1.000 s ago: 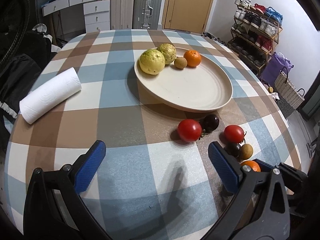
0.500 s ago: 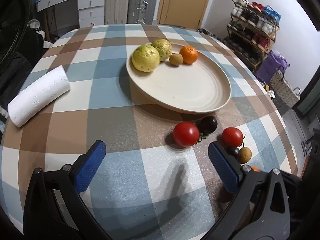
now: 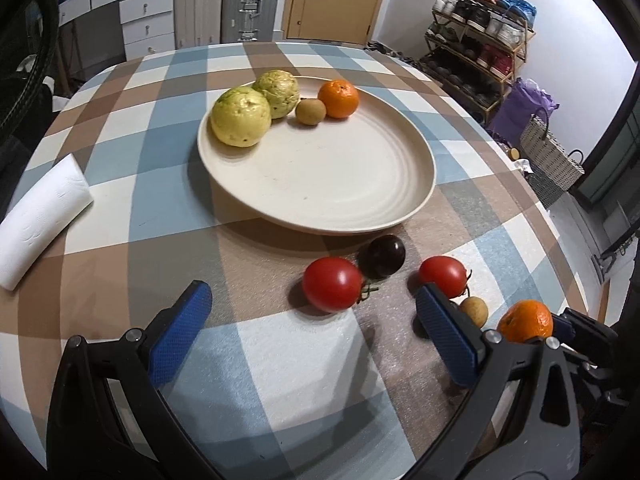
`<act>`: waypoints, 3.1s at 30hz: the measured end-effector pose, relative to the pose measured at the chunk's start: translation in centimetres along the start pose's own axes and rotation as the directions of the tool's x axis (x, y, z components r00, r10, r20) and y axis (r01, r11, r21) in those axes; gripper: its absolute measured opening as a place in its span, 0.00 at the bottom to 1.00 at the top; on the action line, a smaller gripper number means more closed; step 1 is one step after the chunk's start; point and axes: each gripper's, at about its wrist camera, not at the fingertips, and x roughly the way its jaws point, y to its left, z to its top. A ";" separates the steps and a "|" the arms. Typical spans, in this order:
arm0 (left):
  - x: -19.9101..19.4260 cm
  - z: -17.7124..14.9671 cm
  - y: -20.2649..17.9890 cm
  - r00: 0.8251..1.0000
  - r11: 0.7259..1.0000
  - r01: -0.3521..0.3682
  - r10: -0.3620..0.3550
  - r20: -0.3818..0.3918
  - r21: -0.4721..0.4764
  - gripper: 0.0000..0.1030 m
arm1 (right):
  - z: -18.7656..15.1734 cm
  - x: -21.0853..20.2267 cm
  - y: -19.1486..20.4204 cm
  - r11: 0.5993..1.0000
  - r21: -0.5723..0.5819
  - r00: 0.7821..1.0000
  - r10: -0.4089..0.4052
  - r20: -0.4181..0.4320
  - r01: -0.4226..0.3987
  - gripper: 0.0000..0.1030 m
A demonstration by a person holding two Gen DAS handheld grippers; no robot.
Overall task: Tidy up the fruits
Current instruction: 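Lift the held orange off the table with the right tool, then grasp the red tomato with the left tool while the right tool holds the orange, then carry the orange and tomato onto the cream plate and open both tools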
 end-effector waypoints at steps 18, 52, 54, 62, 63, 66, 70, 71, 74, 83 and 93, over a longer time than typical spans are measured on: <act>0.0 -0.6 0.4 0.991 0.991 0.137 -0.137 -0.011 0.000 0.35 | -0.1 -0.2 0.4 1.000 -0.030 1.000 0.000 -0.002 -0.001 0.40; -2.2 -2.3 0.9 0.985 0.985 0.170 -0.170 0.006 0.029 0.21 | 0.5 -0.1 0.9 0.999 -0.034 1.000 -0.010 0.006 0.011 0.40; -2.1 -2.4 0.8 0.985 0.984 0.173 -0.173 0.001 0.034 0.22 | 0.5 0.0 0.9 0.999 -0.034 1.000 -0.010 0.006 0.010 0.40; -0.2 -1.6 0.3 0.988 0.988 0.151 -0.150 -0.027 0.035 0.41 | 0.5 0.0 1.1 0.999 -0.035 1.000 -0.010 0.003 0.010 0.40; -0.2 -1.5 0.3 0.987 0.987 0.159 -0.158 -0.019 0.027 0.40 | 0.5 0.0 1.1 0.999 -0.036 1.000 -0.011 0.005 0.011 0.40; 0.2 -1.3 0.5 0.983 0.984 0.178 -0.177 -0.040 0.013 0.24 | 0.5 -0.1 1.1 0.999 -0.036 1.000 -0.015 0.006 0.015 0.40; -0.1 -1.2 0.4 0.985 0.985 0.169 -0.168 -0.044 0.022 0.24 | 0.5 -0.2 0.8 0.999 -0.033 1.000 -0.019 0.005 0.019 0.40; -0.3 -1.1 0.5 0.985 0.986 0.168 -0.167 -0.045 0.022 0.24 | 0.6 -0.2 0.8 0.999 -0.031 1.000 -0.019 0.006 0.019 0.40; -0.9 -0.4 0.8 0.985 0.986 0.169 -0.169 -0.046 0.004 0.24 | 0.8 -0.2 0.7 0.999 -0.031 1.000 -0.019 0.009 0.020 0.40; -2.9 5.7 1.2 0.984 0.984 0.179 -0.179 0.004 0.002 0.24 | 4.9 -0.5 0.4 0.997 -0.073 0.999 -0.003 0.049 0.007 0.40; 0.1 16.4 1.4 0.981 0.981 0.194 -0.194 -0.004 0.004 0.24 | 12.4 2.9 -1.0 0.995 -0.101 0.999 0.021 0.040 -0.017 0.40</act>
